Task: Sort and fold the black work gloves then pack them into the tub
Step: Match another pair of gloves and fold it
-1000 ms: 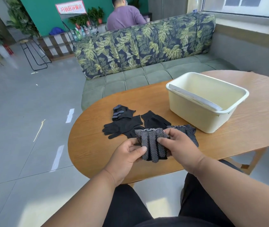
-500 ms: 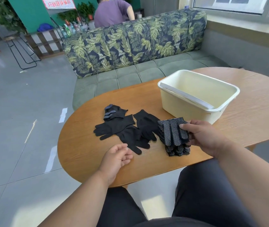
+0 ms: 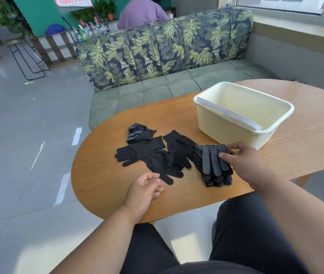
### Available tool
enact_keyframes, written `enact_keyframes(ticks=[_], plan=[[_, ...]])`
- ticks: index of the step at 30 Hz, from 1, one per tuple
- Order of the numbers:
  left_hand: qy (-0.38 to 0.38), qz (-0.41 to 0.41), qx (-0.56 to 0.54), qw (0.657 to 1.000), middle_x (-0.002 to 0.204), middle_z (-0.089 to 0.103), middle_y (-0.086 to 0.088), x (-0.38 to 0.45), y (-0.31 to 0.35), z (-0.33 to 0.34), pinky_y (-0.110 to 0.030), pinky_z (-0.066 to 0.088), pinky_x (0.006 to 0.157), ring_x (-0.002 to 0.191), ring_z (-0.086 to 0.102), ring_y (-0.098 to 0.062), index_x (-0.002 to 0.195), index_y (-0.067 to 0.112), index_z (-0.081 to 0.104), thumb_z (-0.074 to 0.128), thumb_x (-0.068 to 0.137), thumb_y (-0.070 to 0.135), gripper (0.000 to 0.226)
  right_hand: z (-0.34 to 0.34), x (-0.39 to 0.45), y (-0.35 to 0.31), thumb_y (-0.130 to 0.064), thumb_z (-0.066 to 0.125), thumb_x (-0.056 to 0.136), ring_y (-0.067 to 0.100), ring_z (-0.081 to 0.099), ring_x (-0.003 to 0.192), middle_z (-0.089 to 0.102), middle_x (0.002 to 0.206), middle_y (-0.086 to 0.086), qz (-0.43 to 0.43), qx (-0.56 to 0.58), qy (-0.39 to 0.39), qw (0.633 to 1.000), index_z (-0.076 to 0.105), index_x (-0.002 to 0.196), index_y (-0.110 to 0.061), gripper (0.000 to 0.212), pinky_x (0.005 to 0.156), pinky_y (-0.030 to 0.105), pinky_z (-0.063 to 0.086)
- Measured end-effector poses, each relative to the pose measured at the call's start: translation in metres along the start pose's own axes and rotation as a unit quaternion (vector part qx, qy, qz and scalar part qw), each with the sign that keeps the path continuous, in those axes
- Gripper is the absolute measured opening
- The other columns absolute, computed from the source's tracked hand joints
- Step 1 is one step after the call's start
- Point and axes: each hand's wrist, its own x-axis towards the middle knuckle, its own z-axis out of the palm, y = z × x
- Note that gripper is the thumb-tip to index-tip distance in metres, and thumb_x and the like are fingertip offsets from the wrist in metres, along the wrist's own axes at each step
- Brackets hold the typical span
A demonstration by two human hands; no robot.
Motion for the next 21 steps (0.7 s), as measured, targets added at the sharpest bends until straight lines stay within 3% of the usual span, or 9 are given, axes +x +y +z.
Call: enact_keyframes(ticks=[7,14,17,21], plan=[[0.009,0.011,0.007,1.0,0.104,0.078,-0.001,-0.005,0.004,0.003,-0.022,0.059,0.083,0.095,0.075,-0.011,0.118,0.02,0.068,0.056,0.104,0.017,0.018,0.002,-0.017,-0.012,-0.044,0.074,0.087,0.019,0.063,0.069,0.061,0.068,-0.001,-0.104,-0.141,0.077,0.982,0.061,0.109,-0.035,0.028,0.067,0.04,0.054],[0.015,0.016,0.032,0.999,0.103,0.077,0.001,-0.007,0.006,0.005,-0.021,0.058,0.085,0.097,0.073,-0.011,0.12,0.024,0.068,0.061,0.102,0.02,0.019,0.022,-0.031,-0.026,-0.034,0.07,0.091,0.011,0.057,0.063,0.056,0.063,-0.005,-0.193,-0.125,0.026,0.973,0.063,0.099,-0.038,0.012,0.064,0.034,0.05],[0.01,0.069,0.16,0.985,0.119,0.065,0.016,-0.009,0.004,0.008,-0.027,0.056,0.094,0.1,0.066,-0.004,0.122,0.038,0.067,0.063,0.101,0.028,0.024,0.032,-0.035,-0.026,-0.03,0.069,0.092,0.009,0.056,0.062,0.056,0.059,-0.008,-0.214,-0.133,-0.013,0.968,0.063,0.098,-0.037,0.011,0.066,0.031,0.052],[-0.035,0.175,0.407,0.896,0.155,0.032,0.02,-0.01,0.003,0.018,-0.028,0.042,0.112,0.13,0.044,-0.006,0.138,0.042,0.062,0.061,0.098,0.04,0.039,0.044,-0.044,-0.021,-0.025,0.066,0.094,0.009,0.054,0.057,0.054,0.056,-0.011,-0.246,-0.151,-0.044,0.956,0.065,0.097,-0.034,0.01,0.058,0.021,0.045]])
